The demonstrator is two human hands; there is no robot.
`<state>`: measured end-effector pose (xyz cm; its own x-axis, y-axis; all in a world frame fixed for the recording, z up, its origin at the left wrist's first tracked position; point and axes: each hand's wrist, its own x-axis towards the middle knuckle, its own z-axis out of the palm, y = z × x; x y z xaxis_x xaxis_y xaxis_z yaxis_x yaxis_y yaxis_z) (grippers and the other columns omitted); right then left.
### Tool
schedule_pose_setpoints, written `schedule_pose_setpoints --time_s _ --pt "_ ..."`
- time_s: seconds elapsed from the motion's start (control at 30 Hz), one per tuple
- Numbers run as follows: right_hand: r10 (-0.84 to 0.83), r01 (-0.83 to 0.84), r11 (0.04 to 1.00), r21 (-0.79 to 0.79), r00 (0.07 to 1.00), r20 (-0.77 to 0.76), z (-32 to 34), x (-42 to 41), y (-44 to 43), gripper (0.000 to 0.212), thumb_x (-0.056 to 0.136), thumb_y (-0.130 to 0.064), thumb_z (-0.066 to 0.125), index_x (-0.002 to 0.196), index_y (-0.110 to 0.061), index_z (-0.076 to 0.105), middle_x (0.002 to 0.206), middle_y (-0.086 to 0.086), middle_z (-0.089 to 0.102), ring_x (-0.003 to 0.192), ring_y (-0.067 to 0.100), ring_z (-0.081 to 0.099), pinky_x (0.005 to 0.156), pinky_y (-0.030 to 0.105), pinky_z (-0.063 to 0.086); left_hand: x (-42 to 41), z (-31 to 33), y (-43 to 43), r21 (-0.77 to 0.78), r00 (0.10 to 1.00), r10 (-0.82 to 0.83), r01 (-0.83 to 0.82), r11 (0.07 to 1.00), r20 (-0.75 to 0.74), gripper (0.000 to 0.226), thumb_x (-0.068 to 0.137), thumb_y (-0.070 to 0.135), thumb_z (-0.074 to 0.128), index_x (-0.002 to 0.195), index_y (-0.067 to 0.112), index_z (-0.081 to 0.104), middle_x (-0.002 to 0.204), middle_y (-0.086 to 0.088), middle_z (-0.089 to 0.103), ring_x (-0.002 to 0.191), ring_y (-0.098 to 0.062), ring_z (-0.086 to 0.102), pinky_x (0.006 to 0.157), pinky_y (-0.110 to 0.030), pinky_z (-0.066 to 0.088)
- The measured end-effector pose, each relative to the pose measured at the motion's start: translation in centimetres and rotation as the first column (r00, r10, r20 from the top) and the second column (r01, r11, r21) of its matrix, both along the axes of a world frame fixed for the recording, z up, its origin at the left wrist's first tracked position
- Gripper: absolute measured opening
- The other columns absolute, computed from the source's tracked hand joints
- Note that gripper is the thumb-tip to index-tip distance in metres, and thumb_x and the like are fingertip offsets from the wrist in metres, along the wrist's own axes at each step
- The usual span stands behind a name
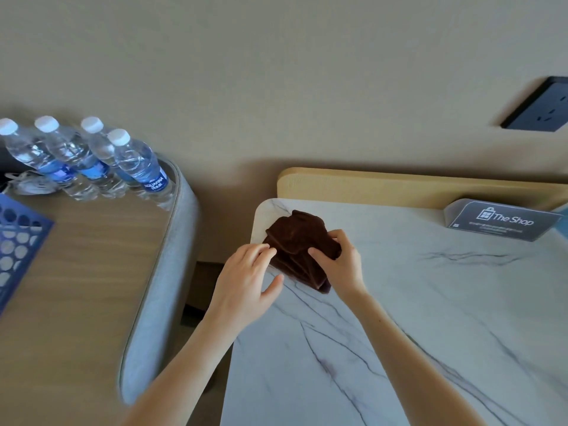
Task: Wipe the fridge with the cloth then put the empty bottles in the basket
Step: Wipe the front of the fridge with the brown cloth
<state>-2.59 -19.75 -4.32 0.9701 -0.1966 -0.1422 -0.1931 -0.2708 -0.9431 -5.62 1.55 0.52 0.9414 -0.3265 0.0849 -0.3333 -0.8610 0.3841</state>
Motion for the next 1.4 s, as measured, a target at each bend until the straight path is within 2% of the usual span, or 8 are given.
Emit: schedule_pose_setpoints --time_s 0.17,0.37,0.53,0.8,1.0,1.1,1.27,1.4 --pt "-0.124 0.121 0.987 0.108 0.992 0.024 1.9 -5.0 0.3 0.026 0.078 -0.011 0.083 0.092 -0.021 0.065 0.079 -0.004 0.07 0.071 0.008 0.064 0.062 0.018 0.053 -2.9 1.6 0.4 0.007 0.999 -0.008 0.008 1.0 0.034 0.05 0.092 0.045 0.046 0.124 0.011 0.063 0.122 0.0 0.064 0.116 -0.018 0.057 0.096 -0.027 0.046" --pt "-0.176 0.162 0.957 0.24 0.984 0.037 4.7 -11.2 0.2 0.023 0.08 -0.014 0.082 0.093 -0.027 0.067 0.084 -0.006 0.074 0.082 0.012 0.072 0.067 0.019 0.054 -7.3 3.8 0.5 -0.016 0.997 -0.023 0.024 1.0 0.076 0.046 0.091 0.039 0.055 0.126 0.01 0.062 0.123 -0.002 0.064 0.116 -0.021 0.058 0.095 -0.03 0.047" --pt "-0.134 0.087 0.947 0.311 0.982 0.133 7.8 -15.6 -0.1 0.037 0.088 -0.01 0.072 0.117 -0.03 0.061 0.094 0.001 0.075 0.087 0.021 0.073 0.068 0.033 0.06 -11.1 5.9 0.7 -0.046 0.988 -0.032 0.039 0.998 0.15 0.047 0.092 0.042 0.049 0.123 0.011 0.063 0.12 -0.001 0.066 0.112 -0.02 0.06 0.092 -0.027 0.046" --pt "-0.062 -0.026 0.963 0.269 0.948 0.312 13.0 -20.5 -0.8 0.033 0.093 -0.002 0.067 0.119 -0.021 0.06 0.087 -0.003 0.071 0.076 0.015 0.07 0.066 0.022 0.055 -15.4 9.2 0.3 -0.101 0.963 -0.028 0.057 0.993 0.269 0.048 0.092 0.043 0.043 0.121 0.011 0.064 0.117 -0.001 0.067 0.111 -0.02 0.06 0.09 -0.025 0.043" --pt "-0.08 0.014 0.934 0.358 0.982 0.169 12.3 -25.4 -0.2 0.033 0.093 -0.003 0.066 0.119 -0.023 0.061 0.087 0.004 0.074 0.069 0.025 0.075 0.048 0.038 0.058 -19.2 7.4 0.3 -0.101 0.98 -0.043 0.064 0.993 0.195 0.051 0.094 0.045 0.041 0.124 0.011 0.063 0.121 0.0 0.065 0.116 -0.019 0.057 0.093 -0.024 0.041" --pt "-0.093 0.046 0.935 0.351 0.989 0.117 11.3 -28.2 0.3 0.031 0.094 -0.002 0.065 0.118 -0.022 0.061 0.085 0.007 0.075 0.067 0.028 0.075 0.046 0.041 0.057 -21.4 5.8 0.6 -0.07 0.987 -0.08 0.09 0.993 0.142 0.05 0.094 0.045 0.043 0.125 0.011 0.063 0.122 0.0 0.066 0.116 -0.02 0.059 0.094 -0.023 0.041" --pt "-0.13 0.096 0.956 0.277 0.985 0.11 10.5 -32.9 1.8 0.032 0.093 -0.006 0.069 0.116 -0.027 0.063 0.089 0.004 0.076 0.078 0.026 0.076 0.056 0.035 0.06 -25.5 4.8 2.0 -0.063 0.988 -0.08 0.089 0.994 0.133 0.043 0.091 0.039 0.055 0.124 0.014 0.064 0.123 0.001 0.066 0.116 -0.019 0.061 0.092 -0.023 0.043" --pt "-0.158 0.105 0.945 0.311 0.976 0.15 10.8 -37.4 3.9 0.031 0.093 -0.004 0.069 0.115 -0.026 0.064 0.088 0.005 0.076 0.079 0.023 0.076 0.059 0.029 0.059 -29.4 5.5 3.9 -0.085 0.985 -0.09 0.104 0.991 0.15 0.046 0.093 0.044 0.048 0.125 0.016 0.063 0.125 0.003 0.065 0.118 -0.017 0.059 0.093 -0.023 0.043"
